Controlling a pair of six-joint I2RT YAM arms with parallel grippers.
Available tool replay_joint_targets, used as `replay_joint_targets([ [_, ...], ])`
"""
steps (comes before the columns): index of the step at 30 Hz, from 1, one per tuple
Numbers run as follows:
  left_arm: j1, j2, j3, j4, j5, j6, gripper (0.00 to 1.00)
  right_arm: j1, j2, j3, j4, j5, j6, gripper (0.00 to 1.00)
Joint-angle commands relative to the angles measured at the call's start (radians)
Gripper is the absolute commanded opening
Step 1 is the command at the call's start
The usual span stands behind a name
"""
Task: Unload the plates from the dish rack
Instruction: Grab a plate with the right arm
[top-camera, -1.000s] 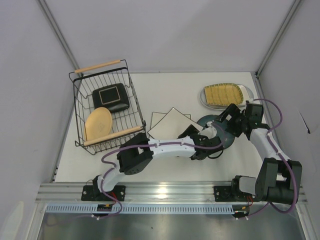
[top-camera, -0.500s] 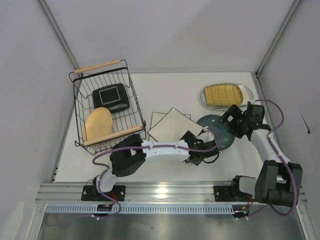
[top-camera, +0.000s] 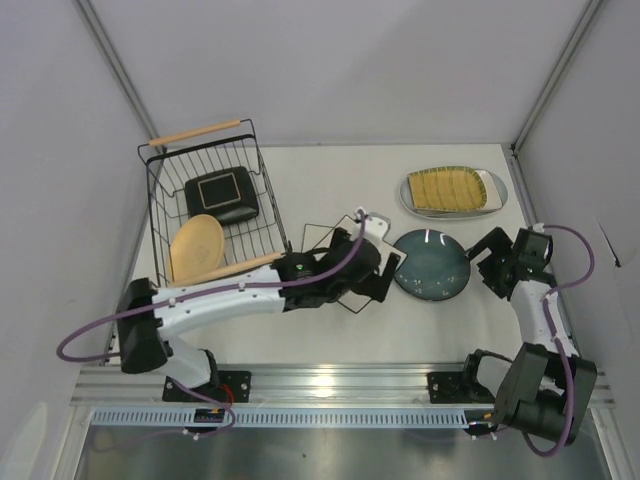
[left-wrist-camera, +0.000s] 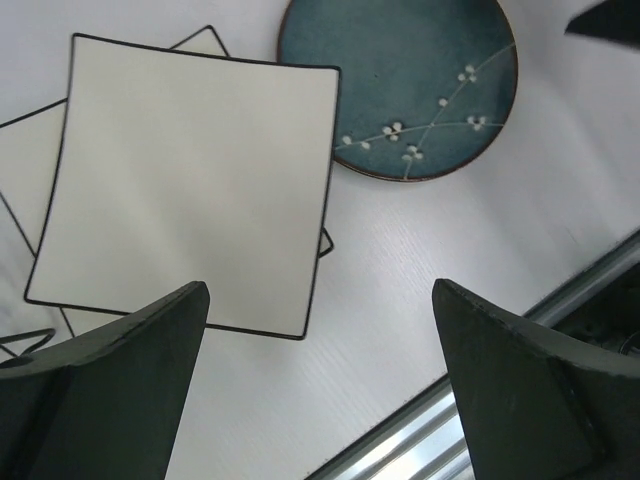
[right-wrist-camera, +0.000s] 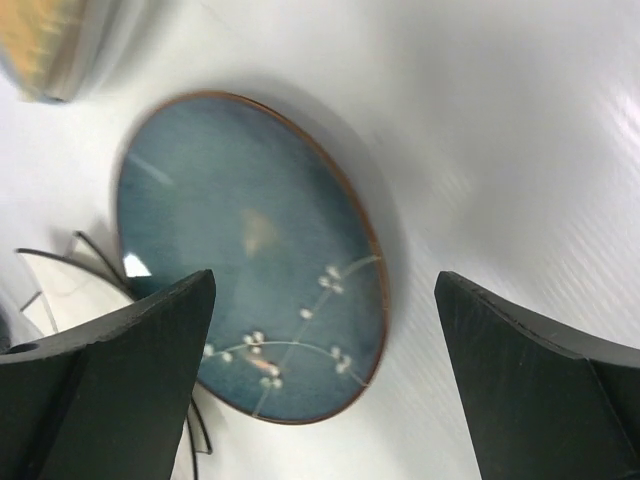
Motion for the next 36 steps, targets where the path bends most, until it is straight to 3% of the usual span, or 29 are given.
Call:
replay_joint_targets([
  [1, 0.077, -0.131, -0.099, 0.091, 0.052, 0.026, 1.0, -0.029, 0.05, -0.079, 0.032, -0.09, 0.034, 1.0],
  [11, 0.242, -0.391, -0.295, 0.128, 0.074, 0.029, 1.0, -0.034, 0.012, -0.268, 0.293, -0.226, 0.145, 0.98],
  [20, 0.325, -0.471, -0.361, 0.133, 0.097, 0.03, 1.0, -0.032, 0.183, -0.297, 0.46, -0.248, 0.168, 0.83],
  [23, 0.333, -0.471, -0.366, 0.131, 0.1, 0.033, 0.99, -0.032, 0.272, -0.306, 0.541, -0.277, 0.199, 0.71],
  [24, 0.335, -0.476, -0.367, 0.133, 0.1, 0.035, 1.0, -0.032, 0.292, -0.312, 0.566, -0.291, 0.203, 0.51],
  [26, 0.338, -0.479, -0.369, 0.125, 0.094, 0.035, 1.0, -0.034, 0.344, -0.314, 0.604, -0.297, 0.214, 0.25],
  [27, 0.339, -0.482, -0.373, 0.124, 0.091, 0.035, 1.0, -0.034, 0.361, -0.314, 0.611, -0.297, 0.216, 0.05],
  [28, 0.341, -0.485, -0.373, 0.124, 0.089, 0.035, 0.99, -0.036, 0.372, -0.311, 0.614, -0.297, 0.213, 0.0],
  [36, 0.358, -0.505, -0.39, 0.116, 0.086, 0.036, 0.99, -0.095, 0.346, -0.32, 0.566, -0.303, 0.183, 0.0],
])
